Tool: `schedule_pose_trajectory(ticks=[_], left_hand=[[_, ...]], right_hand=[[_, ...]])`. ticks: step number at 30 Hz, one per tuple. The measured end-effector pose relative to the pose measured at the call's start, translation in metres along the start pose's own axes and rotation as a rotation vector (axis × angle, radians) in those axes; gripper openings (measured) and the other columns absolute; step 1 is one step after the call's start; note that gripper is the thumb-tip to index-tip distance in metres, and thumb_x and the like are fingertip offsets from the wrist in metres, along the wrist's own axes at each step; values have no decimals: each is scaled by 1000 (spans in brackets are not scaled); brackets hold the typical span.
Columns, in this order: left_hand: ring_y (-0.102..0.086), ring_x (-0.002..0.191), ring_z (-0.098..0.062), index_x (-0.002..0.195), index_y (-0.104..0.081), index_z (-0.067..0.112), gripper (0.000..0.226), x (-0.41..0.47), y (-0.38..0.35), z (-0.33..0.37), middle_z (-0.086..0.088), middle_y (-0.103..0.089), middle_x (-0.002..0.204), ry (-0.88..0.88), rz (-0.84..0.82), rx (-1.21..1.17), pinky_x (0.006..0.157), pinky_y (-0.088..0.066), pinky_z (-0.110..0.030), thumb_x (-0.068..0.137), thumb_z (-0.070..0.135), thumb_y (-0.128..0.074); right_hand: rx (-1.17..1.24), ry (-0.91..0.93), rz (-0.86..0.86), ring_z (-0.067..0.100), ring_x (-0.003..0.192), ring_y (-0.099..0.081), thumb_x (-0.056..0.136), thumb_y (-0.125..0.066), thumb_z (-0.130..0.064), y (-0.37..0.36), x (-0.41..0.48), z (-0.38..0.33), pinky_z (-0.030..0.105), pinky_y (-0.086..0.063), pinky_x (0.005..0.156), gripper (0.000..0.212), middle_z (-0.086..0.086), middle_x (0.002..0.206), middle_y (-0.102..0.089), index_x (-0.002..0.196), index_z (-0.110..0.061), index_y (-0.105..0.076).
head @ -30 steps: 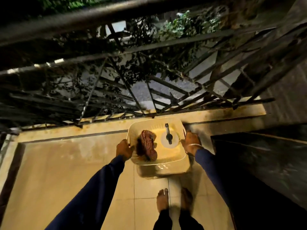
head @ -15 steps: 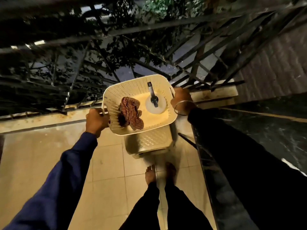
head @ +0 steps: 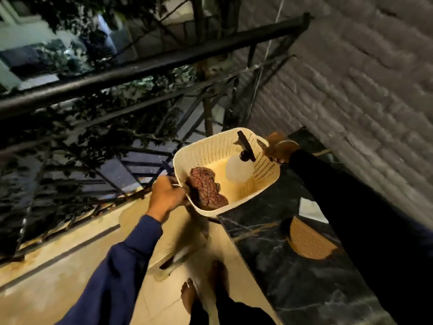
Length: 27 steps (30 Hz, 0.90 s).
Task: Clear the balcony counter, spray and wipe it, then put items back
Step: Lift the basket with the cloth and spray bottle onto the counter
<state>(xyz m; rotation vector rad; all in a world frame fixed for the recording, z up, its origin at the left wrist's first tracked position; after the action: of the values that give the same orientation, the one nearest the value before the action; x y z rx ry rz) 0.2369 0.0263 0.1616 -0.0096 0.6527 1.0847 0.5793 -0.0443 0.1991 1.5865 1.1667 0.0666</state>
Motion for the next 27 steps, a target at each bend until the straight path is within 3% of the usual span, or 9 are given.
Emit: schedule_pose_trajectory(ticks=[2,4,6,10,16,20,22,25,27], left_hand=[[-74,67,-29,78,-74,8,11,8,-38,-7,-16,-75,80,38,-50,-9,60,-62,-49,72,-1,-70],[-74,67,-27,82,-74,5,10,15,-79,-16,-16,-75,81,64,-101,-1,60,-62,-49,73,1,-73],[-75,68,-27,83,-74,6,11,22,-109,-22,-15,-76,81,62,-133,6,60,-62,-49,73,4,-74],[-75,68,-24,85,-73,7,12,36,-143,-31,-11,-76,83,83,-128,35,60,-62,-46,74,4,-77],[-75,66,-23,77,-74,10,15,48,-144,-37,-7,-76,73,60,-82,129,65,-62,-48,63,15,-78],[-74,67,-25,79,-74,9,10,41,-148,-34,-10,-76,76,56,-48,110,66,-62,-50,72,11,-81],[-73,68,-27,87,-74,7,28,33,-141,-15,-9,-74,71,-74,2,239,70,-61,-51,77,32,-81],[-68,64,-33,133,-53,3,72,-3,-116,39,-12,-70,68,-395,363,647,69,-58,-49,87,58,-63],[-68,65,-29,129,-57,15,50,-49,-116,81,-12,-73,83,-652,479,517,64,-58,-44,94,49,-60]], right_hand=[[17,-89,16,32,88,-61,92,-58,-10,9,19,52,28,-43,62,34,25,110,-64,122,6,-57],[112,-171,7,32,96,-58,93,-56,-12,16,27,98,26,-43,58,39,19,115,-61,127,7,-54],[79,-194,66,38,118,-55,94,-56,-10,25,29,117,30,-48,76,39,18,123,-58,130,4,-54],[-32,-166,74,36,126,-48,96,-56,-21,29,32,124,42,-42,105,46,17,138,-48,138,-5,-46],[-48,-101,85,31,122,-52,99,-49,-26,27,41,118,39,-44,102,38,13,135,-53,134,-9,-51],[-69,-98,54,31,120,-53,99,-49,-22,27,39,122,38,-46,100,38,15,130,-55,133,-4,-51],[6,-89,17,27,107,-59,97,-53,-27,23,41,133,35,-53,84,35,11,120,-60,127,-8,-55],[155,-61,64,25,81,-65,92,-54,-49,30,33,154,33,-57,67,38,12,97,-68,102,-13,-65],[225,-129,181,30,79,-65,93,-55,-44,38,25,188,38,-55,68,31,18,96,-68,93,-14,-64]])
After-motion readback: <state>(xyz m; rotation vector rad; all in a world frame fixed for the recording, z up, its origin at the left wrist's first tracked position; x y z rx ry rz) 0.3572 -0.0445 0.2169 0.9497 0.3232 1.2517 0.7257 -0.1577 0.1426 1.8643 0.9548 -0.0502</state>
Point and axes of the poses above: each hand's wrist, its own x-axis towards the middle knuckle, its own y-axis out of the back of the hand, z = x × y, the point moved 10 cm from there along x, towards the middle knuckle
